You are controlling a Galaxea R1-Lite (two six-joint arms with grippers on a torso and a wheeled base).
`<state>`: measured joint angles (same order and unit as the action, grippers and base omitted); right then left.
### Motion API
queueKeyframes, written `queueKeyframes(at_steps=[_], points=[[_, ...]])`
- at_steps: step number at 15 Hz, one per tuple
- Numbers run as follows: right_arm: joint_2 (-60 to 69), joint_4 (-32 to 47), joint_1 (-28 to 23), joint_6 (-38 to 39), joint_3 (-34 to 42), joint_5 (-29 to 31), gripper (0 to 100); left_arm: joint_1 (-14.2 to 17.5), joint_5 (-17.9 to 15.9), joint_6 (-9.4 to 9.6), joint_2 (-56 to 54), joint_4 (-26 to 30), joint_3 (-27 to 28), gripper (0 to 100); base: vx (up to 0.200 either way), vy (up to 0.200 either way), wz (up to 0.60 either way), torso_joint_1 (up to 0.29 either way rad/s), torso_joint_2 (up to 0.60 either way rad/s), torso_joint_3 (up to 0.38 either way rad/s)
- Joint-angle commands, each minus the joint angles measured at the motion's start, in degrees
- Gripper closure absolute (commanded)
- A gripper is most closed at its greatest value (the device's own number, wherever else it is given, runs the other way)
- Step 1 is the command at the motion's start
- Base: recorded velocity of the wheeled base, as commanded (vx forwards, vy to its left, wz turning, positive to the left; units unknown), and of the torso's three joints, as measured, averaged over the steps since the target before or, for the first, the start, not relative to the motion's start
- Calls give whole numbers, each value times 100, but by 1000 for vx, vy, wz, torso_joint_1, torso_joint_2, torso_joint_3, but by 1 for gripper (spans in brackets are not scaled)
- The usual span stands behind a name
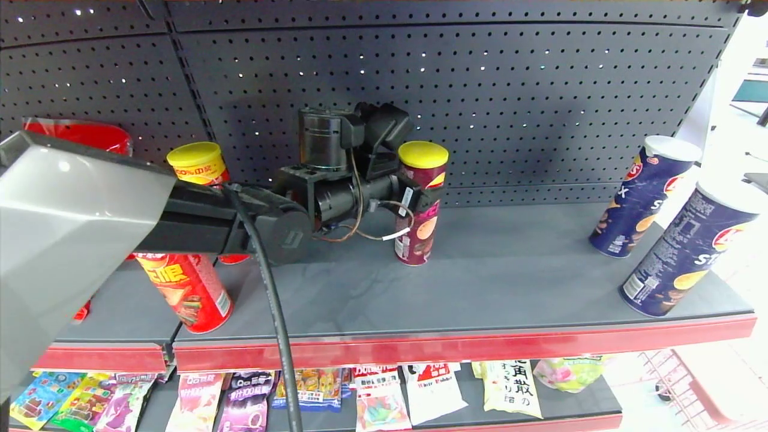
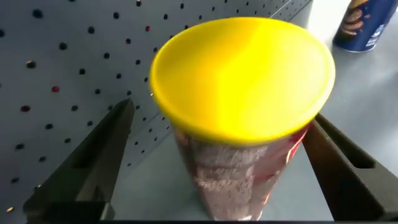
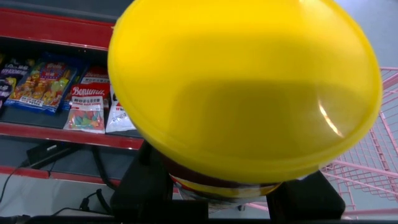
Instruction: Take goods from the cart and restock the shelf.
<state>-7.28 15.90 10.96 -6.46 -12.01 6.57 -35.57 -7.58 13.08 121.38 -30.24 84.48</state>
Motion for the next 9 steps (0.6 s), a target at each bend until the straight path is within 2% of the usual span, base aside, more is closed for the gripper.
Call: queueKeyframes(at_steps=[1, 6, 8, 9], points=[[-11, -8, 3, -4, 5, 2, 100, -64, 46, 10, 79, -8, 69, 0, 0, 0, 0, 0, 0, 0], [-11, 1, 3, -4, 14, 2, 100, -161, 205, 10, 219, -8, 139, 0, 0, 0, 0, 0, 0, 0], [-11, 1, 3, -4, 14, 2, 100, -161, 275, 10, 307, -8, 323, 0, 0, 0, 0, 0, 0, 0], [-11, 1, 3, -4, 14, 2, 100, -161, 310, 10, 342, -17, 367, 100, 0, 0, 0, 0, 0, 0]])
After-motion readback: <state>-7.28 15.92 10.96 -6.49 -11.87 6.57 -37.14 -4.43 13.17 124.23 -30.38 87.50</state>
